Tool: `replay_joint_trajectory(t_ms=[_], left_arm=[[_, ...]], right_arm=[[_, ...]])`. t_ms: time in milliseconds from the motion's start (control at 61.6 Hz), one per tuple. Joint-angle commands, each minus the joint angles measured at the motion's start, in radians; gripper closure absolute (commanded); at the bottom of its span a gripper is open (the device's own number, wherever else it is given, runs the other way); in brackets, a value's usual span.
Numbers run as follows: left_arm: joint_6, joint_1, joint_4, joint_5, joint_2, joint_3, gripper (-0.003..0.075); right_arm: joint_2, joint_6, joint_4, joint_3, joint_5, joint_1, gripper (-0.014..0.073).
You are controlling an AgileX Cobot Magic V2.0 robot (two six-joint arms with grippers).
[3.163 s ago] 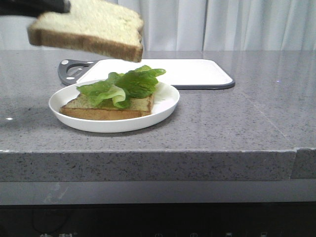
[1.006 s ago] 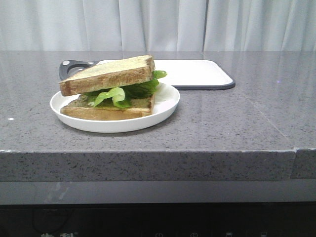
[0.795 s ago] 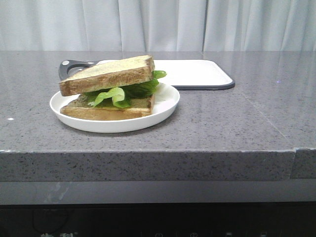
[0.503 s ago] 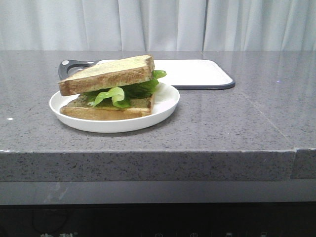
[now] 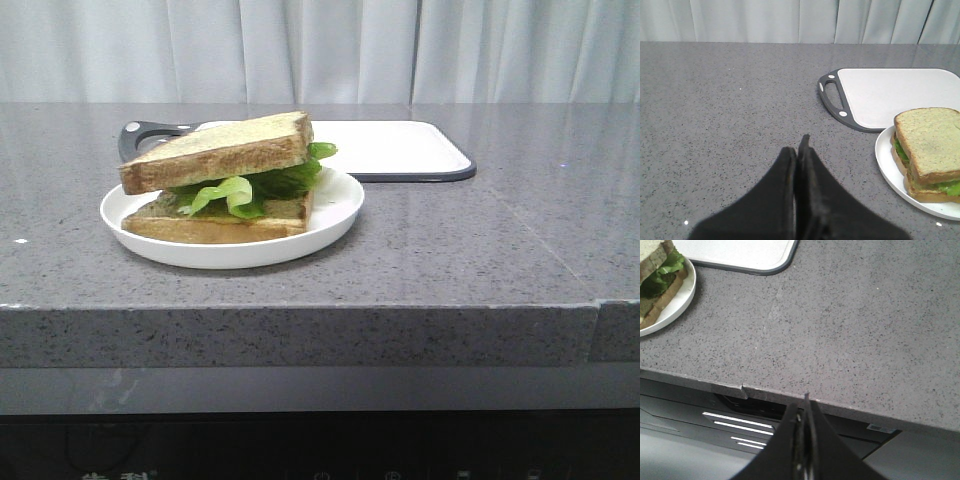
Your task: Left arm grabs bread, right arm adds lettuce
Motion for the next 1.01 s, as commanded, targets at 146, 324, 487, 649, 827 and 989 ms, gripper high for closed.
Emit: replay_joint_trajectory(t_ms=[146,324,487,649,827,989], left_arm=[[-0.01,0.001,-0.022,-0.08,0.013,-0.026,0.0741],[-0.006,-0.001,0.001,-0.103,-0.069,0.024,0.0741],[-0.006,-0.001,0.003,-0.177,-0.16,0.143,0.0741],[-0.039,-0.006,0.012,-0.288,-0.183,0.272,0.0741],[-0.272,-0.056,0.195,-0.414,-0.264,0.393,0.0741],[-0.272,-0.059,0.202,-0.582,-0.304,0.517,0.0741]], right_arm=[[0.008,-0.003,-0.023,-0.023,-0.057,-0.002,0.0711],[0.008,-0.003,-0.023,-0.023,-0.057,-0.002,0.0711],[0.008,-0.003,-0.023,-0.023,-0.057,-0.002,0.0711],[0.008,-0.003,-0.023,-0.023,-0.057,-0.002,0.0711],[0.008,-0.003,-0.023,-0.023,-0.057,-0.002,0.0711],[0.008,-0.003,-0.023,-0.023,-0.057,-0.002,0.0711]])
